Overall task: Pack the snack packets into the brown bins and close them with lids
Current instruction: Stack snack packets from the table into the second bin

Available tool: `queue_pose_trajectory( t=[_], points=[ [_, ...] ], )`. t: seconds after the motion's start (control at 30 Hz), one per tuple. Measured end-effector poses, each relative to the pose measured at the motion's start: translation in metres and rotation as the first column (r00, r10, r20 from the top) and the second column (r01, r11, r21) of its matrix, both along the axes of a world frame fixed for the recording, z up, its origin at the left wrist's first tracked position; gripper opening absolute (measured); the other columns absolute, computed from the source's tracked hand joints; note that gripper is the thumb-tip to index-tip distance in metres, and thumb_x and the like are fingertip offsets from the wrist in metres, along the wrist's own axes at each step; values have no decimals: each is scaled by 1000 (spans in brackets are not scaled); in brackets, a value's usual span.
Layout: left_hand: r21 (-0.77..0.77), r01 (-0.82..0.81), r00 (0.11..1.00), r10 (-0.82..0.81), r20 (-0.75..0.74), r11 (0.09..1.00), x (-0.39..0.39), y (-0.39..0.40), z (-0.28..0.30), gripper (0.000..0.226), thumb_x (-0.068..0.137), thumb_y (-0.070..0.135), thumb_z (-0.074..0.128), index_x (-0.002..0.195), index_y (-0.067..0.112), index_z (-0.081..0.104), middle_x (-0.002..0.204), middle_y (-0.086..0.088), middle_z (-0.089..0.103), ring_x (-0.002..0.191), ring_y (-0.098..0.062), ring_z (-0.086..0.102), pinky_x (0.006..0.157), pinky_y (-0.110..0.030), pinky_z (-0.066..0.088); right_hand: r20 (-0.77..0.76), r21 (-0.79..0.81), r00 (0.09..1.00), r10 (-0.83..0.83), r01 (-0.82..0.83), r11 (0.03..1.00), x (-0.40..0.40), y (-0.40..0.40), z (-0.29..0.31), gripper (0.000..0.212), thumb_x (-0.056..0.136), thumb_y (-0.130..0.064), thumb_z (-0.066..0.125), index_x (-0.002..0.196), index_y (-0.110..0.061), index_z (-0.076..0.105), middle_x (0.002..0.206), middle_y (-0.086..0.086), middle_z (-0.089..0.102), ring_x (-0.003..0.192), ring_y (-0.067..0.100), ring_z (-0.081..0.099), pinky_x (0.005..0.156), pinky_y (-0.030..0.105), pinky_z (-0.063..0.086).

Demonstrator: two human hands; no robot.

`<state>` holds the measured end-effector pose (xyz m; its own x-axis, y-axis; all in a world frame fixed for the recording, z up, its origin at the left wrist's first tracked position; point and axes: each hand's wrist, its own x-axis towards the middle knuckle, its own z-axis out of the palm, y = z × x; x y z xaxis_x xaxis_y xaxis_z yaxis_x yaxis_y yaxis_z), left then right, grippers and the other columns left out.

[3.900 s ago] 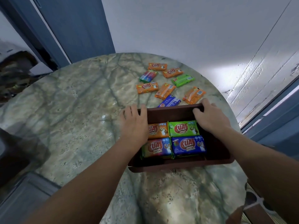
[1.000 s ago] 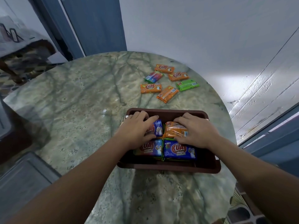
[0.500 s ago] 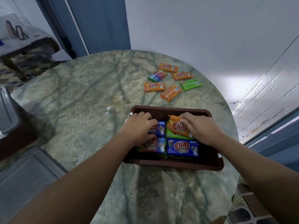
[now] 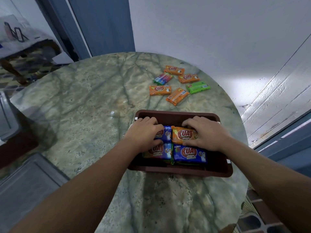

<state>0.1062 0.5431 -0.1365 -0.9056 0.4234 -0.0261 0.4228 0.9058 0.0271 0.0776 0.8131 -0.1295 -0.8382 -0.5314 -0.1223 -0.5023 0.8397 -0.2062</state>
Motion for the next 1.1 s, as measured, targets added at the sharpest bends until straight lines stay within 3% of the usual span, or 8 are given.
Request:
queue_pose_trajectory(
  t=[0.3, 0.43, 0.53, 0.63, 0.73, 0.9, 1.1],
  points=[
    [-42, 4, 1000, -4, 9, 999, -2, 1, 0, 61, 92, 64, 57, 144, 34, 49, 134, 1, 51, 119, -21, 46, 100, -38, 42, -67, 78, 997, 41, -36, 996, 3, -2, 1, 67, 87, -77, 53, 145, -43, 52, 134, -15, 54, 121, 12, 48, 96, 33, 42],
    [56, -60, 997, 63, -51, 997, 4, 1, 1, 72, 87, 79, 48, 138, 29, 53, 125, 1, 48, 117, -19, 40, 100, -37, 42, -243, -122, 968, -63, 34, 992, 7, 2, -4, 56, 88, -69, 56, 126, -29, 66, 113, -4, 56, 107, 18, 51, 92, 39, 47],
    [158, -169, 968, 194, -157, 973, 7, 1, 2, 73, 86, 78, 49, 135, 24, 49, 125, -2, 43, 116, -21, 38, 102, -38, 39, -371, -220, 897, -242, 168, 961, 8, 3, -6, 49, 91, -49, 69, 129, -20, 60, 115, 6, 51, 107, 25, 48, 90, 42, 48],
    [146, -248, 940, 275, -204, 958, 7, 2, 0, 72, 87, 70, 55, 138, 21, 43, 135, -7, 39, 123, -28, 37, 108, -43, 36, -310, -199, 895, -319, 267, 943, 5, 5, -10, 52, 96, -44, 64, 143, -25, 53, 127, 9, 50, 117, 31, 46, 95, 46, 46],
    [185, -320, 941, 335, -57, 929, -1, 3, 2, 78, 87, 59, 67, 145, 22, 31, 143, -7, 33, 132, -29, 30, 110, -44, 38, -182, -195, 926, -330, 295, 935, -3, 5, -11, 43, 102, -38, 56, 145, -30, 50, 122, 7, 52, 116, 30, 42, 95, 41, 43],
    [136, -416, 905, 395, 161, 899, -39, 6, 21, 43, 98, 48, 59, 128, 21, 47, 131, -10, 50, 124, -33, 42, 96, -44, 44, -155, -124, 928, -338, 321, 939, -14, 1, -9, 35, 105, -34, 51, 140, -30, 49, 117, 9, 49, 111, 31, 41, 93, 45, 46],
    [164, -370, 929, 369, 38, 914, -45, 5, 6, 31, 102, 47, 51, 118, 20, 49, 120, -8, 56, 113, -30, 49, 87, -43, 48, -178, -104, 937, -301, 286, 953, -39, 4, -10, 32, 104, -34, 53, 136, -29, 51, 111, 7, 48, 106, 29, 41, 91, 45, 45]
  ],
)
